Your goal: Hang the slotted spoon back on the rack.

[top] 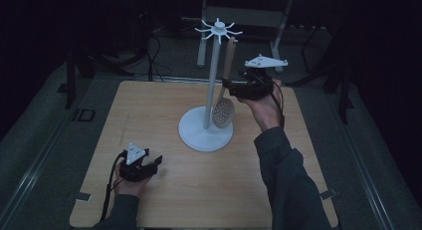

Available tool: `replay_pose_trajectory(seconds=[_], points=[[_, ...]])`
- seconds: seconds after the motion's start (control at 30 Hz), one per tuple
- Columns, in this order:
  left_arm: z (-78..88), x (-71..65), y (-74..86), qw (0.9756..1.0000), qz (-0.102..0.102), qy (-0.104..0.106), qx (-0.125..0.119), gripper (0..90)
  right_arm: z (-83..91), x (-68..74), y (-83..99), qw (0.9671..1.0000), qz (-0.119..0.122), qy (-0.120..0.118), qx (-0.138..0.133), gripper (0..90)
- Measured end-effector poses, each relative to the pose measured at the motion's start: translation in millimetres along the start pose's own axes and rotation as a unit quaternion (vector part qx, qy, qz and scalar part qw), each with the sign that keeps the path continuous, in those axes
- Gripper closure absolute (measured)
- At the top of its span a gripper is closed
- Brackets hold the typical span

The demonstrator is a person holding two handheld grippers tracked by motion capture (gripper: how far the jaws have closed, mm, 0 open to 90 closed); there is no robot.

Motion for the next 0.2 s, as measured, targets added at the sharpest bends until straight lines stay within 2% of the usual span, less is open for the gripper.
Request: replay_pose_trajectory(seconds=[0.07,0.17,0.2], points=[[0.0,0.1,0.0,1.0000,0.000,0.000,0.000,39.8,2.5,-2.1,6.1,1.0000,0.001,-0.001,0.002,29.5],[0.0,0.2,0.2,1.0000,-0.002,-0.002,0.000,39.7,8.4,-14.0,27.6,0.9999,-0.005,0.000,0.009,27.8],[0.0,0.2,0.2,1.0000,-0.002,-0.002,0.000,39.4,8.4,-14.0,27.6,0.9999,-0.005,0.000,0.009,27.8]])
Point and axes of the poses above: each handheld gripper's, and its own axes: z roughly backward along the jaws, y roughly out of its underside, x roughly to its left, the point moved 8 cm from there along -z, roughly forward along the jaws, and after that the axes turned 3 degrees about y, right-handed, at the moved point
